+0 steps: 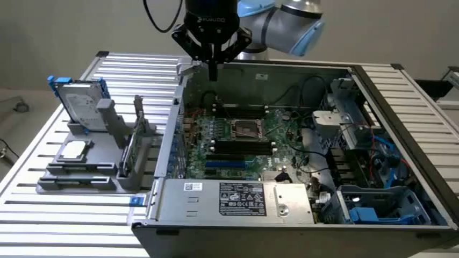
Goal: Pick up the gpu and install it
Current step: 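Reach for the gpu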
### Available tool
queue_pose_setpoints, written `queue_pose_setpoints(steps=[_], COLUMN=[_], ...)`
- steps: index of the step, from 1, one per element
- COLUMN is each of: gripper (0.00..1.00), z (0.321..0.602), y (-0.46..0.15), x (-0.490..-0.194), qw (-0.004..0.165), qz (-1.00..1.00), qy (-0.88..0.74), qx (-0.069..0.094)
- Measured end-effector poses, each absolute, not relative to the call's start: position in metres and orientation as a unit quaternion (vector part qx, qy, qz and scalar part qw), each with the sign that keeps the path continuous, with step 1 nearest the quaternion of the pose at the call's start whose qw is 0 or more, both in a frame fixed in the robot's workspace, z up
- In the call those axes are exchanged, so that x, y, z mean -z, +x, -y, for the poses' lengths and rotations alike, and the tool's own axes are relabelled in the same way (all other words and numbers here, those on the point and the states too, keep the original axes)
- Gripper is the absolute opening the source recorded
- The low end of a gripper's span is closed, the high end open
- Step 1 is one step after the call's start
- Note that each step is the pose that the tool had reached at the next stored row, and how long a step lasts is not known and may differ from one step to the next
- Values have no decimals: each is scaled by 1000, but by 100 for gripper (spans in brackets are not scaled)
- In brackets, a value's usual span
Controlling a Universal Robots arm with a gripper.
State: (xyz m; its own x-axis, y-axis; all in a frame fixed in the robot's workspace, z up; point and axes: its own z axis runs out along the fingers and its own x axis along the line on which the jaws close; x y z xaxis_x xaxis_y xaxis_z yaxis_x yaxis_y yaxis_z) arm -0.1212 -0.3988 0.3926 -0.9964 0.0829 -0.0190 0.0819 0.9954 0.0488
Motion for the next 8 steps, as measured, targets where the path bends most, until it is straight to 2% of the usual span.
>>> queue_pose_setpoints(steps=[8], gripper=[11], z=[399], y=[-121], x=[-393], qw=[11], qz=[-999], qy=[41], qx=[-24])
